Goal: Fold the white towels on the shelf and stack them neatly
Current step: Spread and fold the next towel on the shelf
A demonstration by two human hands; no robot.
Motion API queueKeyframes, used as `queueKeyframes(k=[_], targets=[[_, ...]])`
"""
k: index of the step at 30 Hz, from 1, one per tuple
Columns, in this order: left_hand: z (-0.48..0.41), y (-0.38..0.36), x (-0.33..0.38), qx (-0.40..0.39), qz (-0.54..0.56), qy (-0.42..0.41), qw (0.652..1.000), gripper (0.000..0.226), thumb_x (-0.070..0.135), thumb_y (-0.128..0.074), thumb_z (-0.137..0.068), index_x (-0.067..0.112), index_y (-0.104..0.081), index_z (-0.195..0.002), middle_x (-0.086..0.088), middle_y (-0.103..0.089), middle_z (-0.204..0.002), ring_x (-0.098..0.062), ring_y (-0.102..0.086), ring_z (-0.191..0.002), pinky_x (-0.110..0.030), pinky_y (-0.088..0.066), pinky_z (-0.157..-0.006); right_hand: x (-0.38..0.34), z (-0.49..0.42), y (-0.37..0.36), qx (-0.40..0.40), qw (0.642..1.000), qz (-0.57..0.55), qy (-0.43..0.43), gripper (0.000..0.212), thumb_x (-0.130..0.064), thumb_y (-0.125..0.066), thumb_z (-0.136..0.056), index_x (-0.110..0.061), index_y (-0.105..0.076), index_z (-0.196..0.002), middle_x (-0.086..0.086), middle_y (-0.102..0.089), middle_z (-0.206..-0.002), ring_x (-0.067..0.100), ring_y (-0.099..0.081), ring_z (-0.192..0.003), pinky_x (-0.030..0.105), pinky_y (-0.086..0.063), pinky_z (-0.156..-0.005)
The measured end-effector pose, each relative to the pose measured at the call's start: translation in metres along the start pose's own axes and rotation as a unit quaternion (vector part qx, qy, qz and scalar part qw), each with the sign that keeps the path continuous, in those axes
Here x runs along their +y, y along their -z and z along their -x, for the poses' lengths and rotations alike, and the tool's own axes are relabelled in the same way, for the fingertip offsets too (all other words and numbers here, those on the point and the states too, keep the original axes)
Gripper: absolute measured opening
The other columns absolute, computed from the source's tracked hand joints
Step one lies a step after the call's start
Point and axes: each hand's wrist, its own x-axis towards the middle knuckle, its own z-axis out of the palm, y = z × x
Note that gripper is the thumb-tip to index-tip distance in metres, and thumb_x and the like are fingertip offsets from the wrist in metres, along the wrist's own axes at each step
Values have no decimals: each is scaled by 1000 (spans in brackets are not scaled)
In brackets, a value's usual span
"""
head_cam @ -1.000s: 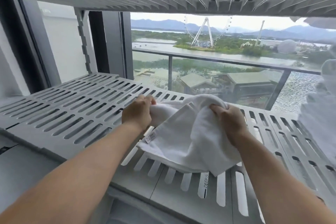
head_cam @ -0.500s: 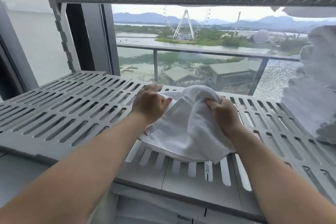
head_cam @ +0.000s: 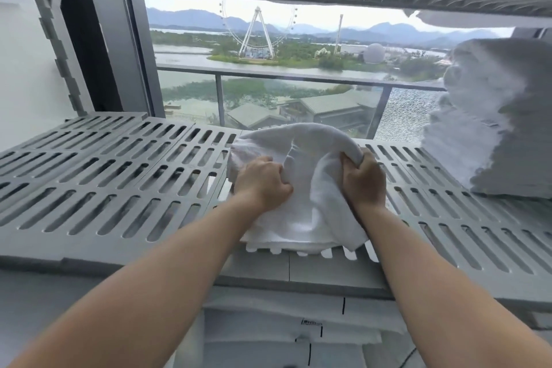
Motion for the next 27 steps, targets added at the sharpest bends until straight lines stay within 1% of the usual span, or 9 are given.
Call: queueKeyframes(k=[3, 7, 10, 13, 17, 19, 21, 23, 27], targets=[[11, 12, -3, -6, -80, 35, 996, 28, 39, -58, -82, 17, -68, -97, -10, -54, -121, -34, -46, -123, -46, -39, -106, -4, 0, 5, 39, 998, -8, -40, 27, -30, -52, -99, -6, -61, -109, 22, -70, -98, 43, -64, -94, 38, -44, -75], [23, 31, -2, -96, -189, 137, 968, 60, 45, -49, -91, 19, -44, -145, -18, -39, -147, -37, -34, -136, -48, -41, -104, -9, -6, 10, 37, 993, -24, -110, 35, -34, -48, -100, -5, -63, -111, 23, -69, -107, 43, -64, -102, 39, -46, -82], [21, 43, 8, -207, -252, 159, 932, 52, 32, -47, -90, 21, -47, -141, -13, -49, -139, -37, -48, -126, -52, -45, -100, -10, -11, 12, -64, 991, 8, -120, 39, -36, -48, -98, -4, -61, -117, 23, -67, -115, 41, -62, -110, 40, -45, -91], [14, 53, 23, -276, -323, 175, 888, 65, 49, -51, -92, 18, -41, -148, -12, -51, -143, -39, -51, -127, -50, -42, -105, -7, -16, 20, -160, 979, 55, -112, 50, -40, -57, -94, -7, -47, -129, 20, -63, -124, 38, -59, -115, 41, -44, -94], [6, 52, 39, -41, -304, 115, 945, 65, 54, -56, -90, 19, -43, -144, -10, -48, -140, -32, -51, -123, -43, -48, -88, -9, -13, 34, -50, 974, 202, 91, 52, -22, -63, -86, -13, -39, -131, 18, -54, -120, 38, -53, -111, 47, -45, -94], [0, 36, 43, -7, -220, -1, 976, 62, 45, -57, -92, 29, -36, -148, -5, -37, -154, -27, -39, -138, -50, -45, -100, -18, -10, 37, -13, 961, 162, 223, 37, -23, -61, -85, -17, -52, -120, 11, -61, -110, 32, -58, -105, 42, -48, -90], [-2, 21, 47, -68, -226, -33, 971, 59, 33, -54, -96, 44, -30, -149, 4, -15, -165, -21, -18, -151, -63, -34, -107, -30, -7, 36, -115, 958, 113, 237, 32, -45, -59, -88, -25, -63, -111, 1, -69, -102, 25, -64, -99, 37, -51, -87], [-8, 8, 47, -111, -295, -24, 949, 60, 21, -56, -96, 47, -32, -145, 2, 1, -168, -24, -5, -154, -70, -28, -107, -33, -3, 31, -284, 929, 147, 189, 57, -67, -55, -83, -21, -68, -114, 5, -71, -110, 25, -63, -109, 38, -50, -93], [-10, 3, 48, -101, -340, -2, 935, 43, 44, -43, -97, 36, -49, -138, -6, -5, -168, -29, -5, -154, -63, -25, -113, -21, 0, 25, -336, 890, 230, 204, 53, -49, -59, -87, -10, -66, -122, 14, -61, -131, 30, -53, -125, 37, -42, -106]])
